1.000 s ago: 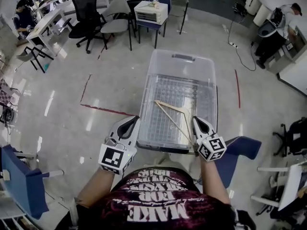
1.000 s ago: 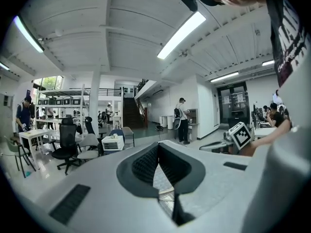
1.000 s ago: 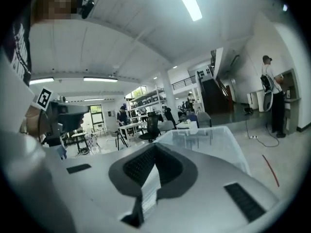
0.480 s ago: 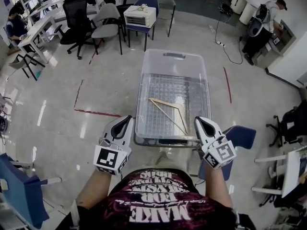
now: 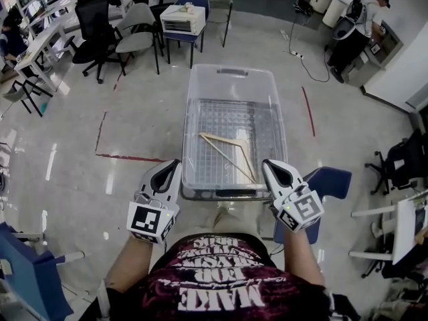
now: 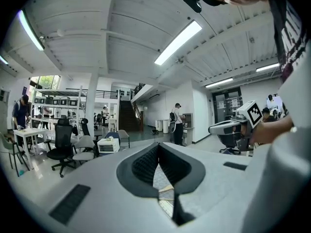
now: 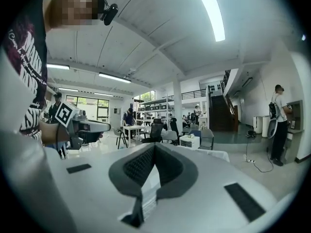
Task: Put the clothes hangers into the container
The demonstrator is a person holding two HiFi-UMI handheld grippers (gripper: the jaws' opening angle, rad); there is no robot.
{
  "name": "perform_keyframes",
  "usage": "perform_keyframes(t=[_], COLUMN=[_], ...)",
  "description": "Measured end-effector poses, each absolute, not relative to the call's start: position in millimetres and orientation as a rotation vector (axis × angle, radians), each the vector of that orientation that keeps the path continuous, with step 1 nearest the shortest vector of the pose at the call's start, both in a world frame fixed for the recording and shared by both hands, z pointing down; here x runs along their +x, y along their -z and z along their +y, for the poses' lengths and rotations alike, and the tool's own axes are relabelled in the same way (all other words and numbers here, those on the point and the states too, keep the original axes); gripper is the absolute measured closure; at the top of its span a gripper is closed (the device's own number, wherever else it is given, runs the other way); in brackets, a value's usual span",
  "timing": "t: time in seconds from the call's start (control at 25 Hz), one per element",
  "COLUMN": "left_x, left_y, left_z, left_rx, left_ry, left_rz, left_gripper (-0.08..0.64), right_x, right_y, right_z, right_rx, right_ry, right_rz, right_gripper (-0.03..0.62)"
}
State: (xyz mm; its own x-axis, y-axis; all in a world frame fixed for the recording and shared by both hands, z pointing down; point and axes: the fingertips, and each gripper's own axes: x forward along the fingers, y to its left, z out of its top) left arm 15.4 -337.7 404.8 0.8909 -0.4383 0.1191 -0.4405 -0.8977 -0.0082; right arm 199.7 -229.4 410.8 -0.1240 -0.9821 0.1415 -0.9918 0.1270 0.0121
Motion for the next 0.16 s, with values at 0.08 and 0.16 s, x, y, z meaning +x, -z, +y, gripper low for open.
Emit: perform_keyframes(t=[0.08, 0.16], left_x=[20.5, 25.7], left_y=[-403.0, -403.7], left_z=[-342.0, -344.9], left_rx=[3.034, 3.032], left_ry=[-0.182, -0.189], left_rz=[-0.715, -0.715], left_gripper=[0.554, 0.554], right_x=[205.8, 210.5], right_y=[-409.9, -411.2], right_z=[-236.1, -241.2], right_rx=[1.992, 1.987], right_ry=[-0.137, -0.145], right_rz=[-2.272, -2.267], right_gripper=[0.589, 0.589])
